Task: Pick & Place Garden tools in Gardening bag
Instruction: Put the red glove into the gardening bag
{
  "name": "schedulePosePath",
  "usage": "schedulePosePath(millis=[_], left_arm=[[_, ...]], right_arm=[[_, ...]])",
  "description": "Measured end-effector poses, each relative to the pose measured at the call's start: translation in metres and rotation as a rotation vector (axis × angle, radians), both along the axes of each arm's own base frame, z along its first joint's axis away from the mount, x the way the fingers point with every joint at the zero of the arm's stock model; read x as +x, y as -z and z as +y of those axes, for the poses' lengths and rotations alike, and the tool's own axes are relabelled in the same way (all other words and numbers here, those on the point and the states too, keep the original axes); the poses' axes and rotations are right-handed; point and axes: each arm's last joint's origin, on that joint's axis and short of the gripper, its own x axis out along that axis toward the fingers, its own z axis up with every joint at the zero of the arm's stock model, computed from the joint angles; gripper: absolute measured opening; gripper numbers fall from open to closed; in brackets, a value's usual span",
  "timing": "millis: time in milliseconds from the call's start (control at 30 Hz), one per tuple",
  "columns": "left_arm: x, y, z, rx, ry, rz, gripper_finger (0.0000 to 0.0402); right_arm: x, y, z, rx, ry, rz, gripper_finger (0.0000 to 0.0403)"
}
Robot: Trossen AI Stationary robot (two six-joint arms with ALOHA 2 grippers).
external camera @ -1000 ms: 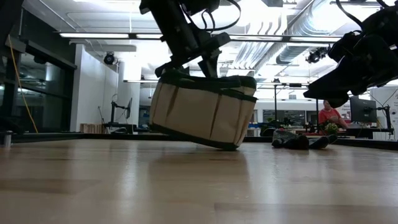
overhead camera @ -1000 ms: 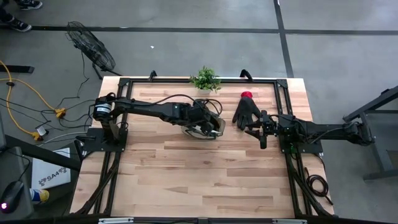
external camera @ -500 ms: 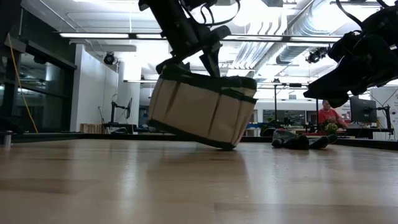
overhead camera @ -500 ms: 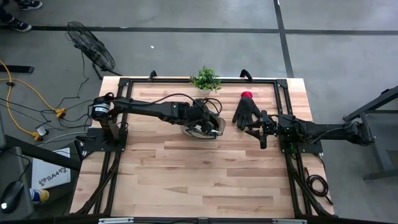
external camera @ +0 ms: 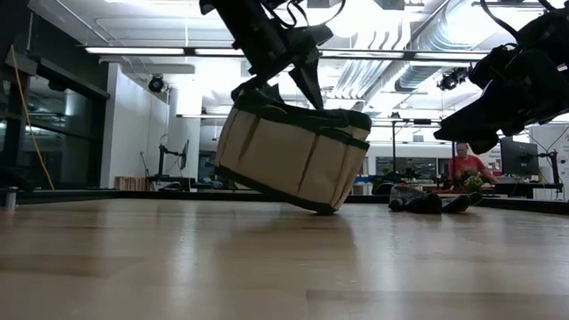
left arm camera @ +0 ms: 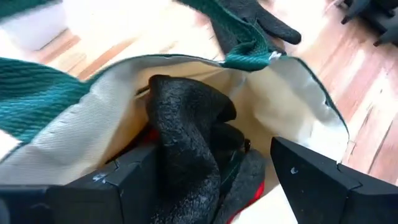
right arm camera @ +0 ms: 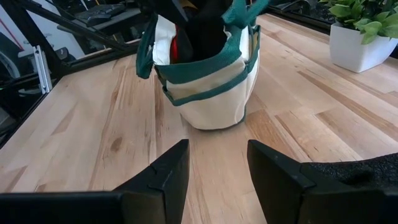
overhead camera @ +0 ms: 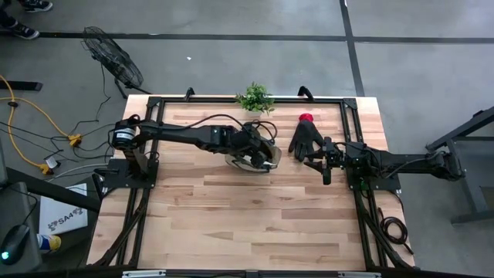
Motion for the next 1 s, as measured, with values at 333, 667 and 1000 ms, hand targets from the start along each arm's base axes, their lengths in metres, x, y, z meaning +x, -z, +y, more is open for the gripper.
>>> schedulePosePath(millis=[333,667,1000], left_arm=[[0.0,0.0,0.0,-0.076,-0.092,-0.039,0.0289],[0.002,-0.011,-0.001,-0.082,-0.059,-0.117,0.0289],[0.001,-0.01,-0.007,-0.012,0.045,-0.063,0.0289]], right_arm=[[0.0,0.0,0.0,0.0,0.0,0.0,0.0153],[0.0,0.0,0.0,0.0,0.0,0.0,0.0153],[0.0,0.0,0.0,0.0,0.0,0.0,0.0153]])
